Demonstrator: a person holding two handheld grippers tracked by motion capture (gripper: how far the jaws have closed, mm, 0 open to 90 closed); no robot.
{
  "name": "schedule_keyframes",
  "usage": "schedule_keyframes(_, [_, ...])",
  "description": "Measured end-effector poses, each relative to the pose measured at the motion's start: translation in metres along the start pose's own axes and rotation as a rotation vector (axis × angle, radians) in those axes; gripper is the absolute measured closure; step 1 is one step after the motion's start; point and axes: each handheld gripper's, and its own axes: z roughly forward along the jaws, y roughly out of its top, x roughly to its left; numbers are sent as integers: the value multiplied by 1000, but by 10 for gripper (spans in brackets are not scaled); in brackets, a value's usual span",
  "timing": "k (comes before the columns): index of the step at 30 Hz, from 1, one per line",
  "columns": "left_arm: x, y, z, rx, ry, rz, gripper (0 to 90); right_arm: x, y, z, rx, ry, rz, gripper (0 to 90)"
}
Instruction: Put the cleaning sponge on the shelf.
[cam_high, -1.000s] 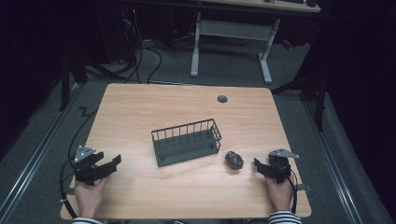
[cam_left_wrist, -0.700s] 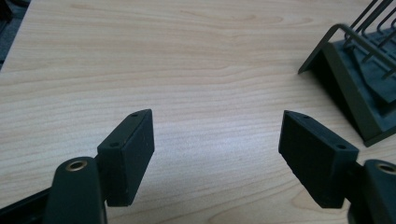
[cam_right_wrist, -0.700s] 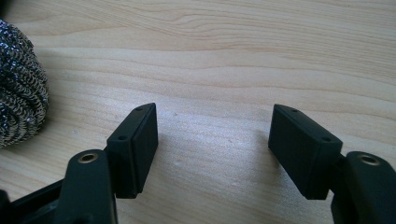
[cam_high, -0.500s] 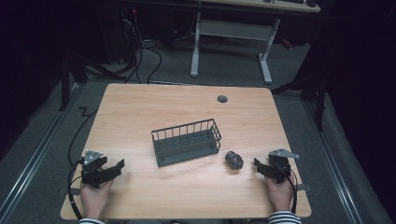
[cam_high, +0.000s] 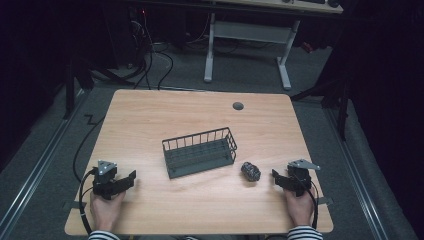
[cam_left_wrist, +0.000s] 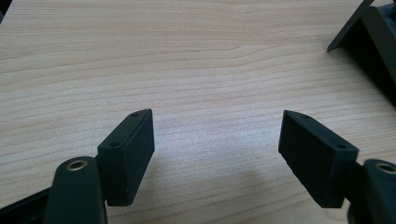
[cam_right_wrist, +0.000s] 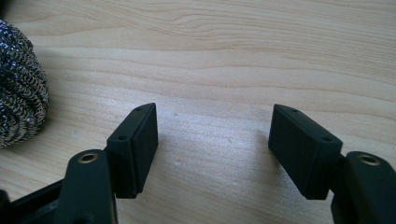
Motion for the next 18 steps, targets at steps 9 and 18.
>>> schedule_keyframes(9, [2, 0, 4, 5, 20, 7, 273, 0, 0, 0, 0, 2, 1, 328])
schedule_keyframes(18, [7, -4, 7, 23, 53, 17, 272, 0, 0, 0, 3, 6, -2, 310])
